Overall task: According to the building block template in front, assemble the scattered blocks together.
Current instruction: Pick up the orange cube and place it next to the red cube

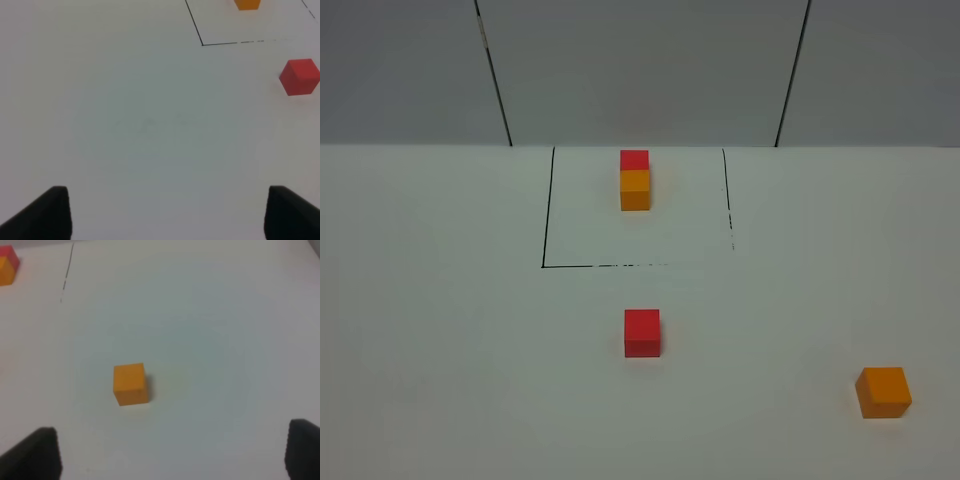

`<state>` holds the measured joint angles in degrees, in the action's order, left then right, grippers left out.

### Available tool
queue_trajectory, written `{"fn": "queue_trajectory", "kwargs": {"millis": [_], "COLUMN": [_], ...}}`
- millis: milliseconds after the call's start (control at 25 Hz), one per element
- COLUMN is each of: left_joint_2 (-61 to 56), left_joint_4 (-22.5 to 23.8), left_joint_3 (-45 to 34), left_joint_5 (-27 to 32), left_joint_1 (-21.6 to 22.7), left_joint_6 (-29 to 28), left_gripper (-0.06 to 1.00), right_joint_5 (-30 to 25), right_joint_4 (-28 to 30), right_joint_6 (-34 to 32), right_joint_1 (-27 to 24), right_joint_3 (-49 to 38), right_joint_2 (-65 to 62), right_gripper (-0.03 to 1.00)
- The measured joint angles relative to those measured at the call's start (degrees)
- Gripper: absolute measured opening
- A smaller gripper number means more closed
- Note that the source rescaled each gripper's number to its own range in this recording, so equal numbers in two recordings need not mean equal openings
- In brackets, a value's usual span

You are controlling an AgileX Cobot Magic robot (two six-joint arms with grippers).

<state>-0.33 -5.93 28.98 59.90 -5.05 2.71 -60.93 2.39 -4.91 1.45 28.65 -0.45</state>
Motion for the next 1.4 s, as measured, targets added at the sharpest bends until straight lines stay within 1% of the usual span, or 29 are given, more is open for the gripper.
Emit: {"fn": "queue_trajectory", "kwargs": {"millis": [280,360,480,600,720,1000,1200,1280,1400], "left_joint_2": [0.0,0.0,0.0,0.0,0.0,0.0,0.0,0.0,0.0], "left_joint_4": [0.0,0.0,0.0,0.0,0.0,0.0,0.0,0.0,0.0], "left_joint_3": [0.0,0.0,0.0,0.0,0.0,0.0,0.0,0.0,0.0], "left_joint_5": [-0.04,-0.04,-0.04,-0.04,-0.04,-0.04,-0.04,-0.04,-0.04], "left_joint_1": [0.0,0.0,0.0,0.0,0.0,0.0,0.0,0.0,0.0], "left_joint_6": [0.0,0.0,0.0,0.0,0.0,0.0,0.0,0.0,0.0], "left_gripper": [0.71,0.71,0.71,0.71,0.71,0.71,0.71,0.71,0.71], "right_joint_5": [0.0,-0.51,-2.19,-2.99,-2.15,4.48,6.39,6.59,6.77], "right_joint_4": [0.0,0.0,0.0,0.0,0.0,0.0,0.0,0.0,0.0], "right_joint_6": [0.0,0.07,1.53,3.63,4.91,6.33,7.59,7.79,7.91], "right_joint_1": [0.0,0.0,0.0,0.0,0.0,0.0,0.0,0.86,3.74], "right_joint_3": [0.0,0.12,1.12,1.52,1.91,7.11,11.4,13.1,14.89], "right_joint_2": [0.0,0.07,3.57,10.52,18.87,40.21,55.07,59.9,65.79], "right_gripper": [0.79,0.83,0.98,1.0,1.0,1.0,1.0,1.0,1.0]}}
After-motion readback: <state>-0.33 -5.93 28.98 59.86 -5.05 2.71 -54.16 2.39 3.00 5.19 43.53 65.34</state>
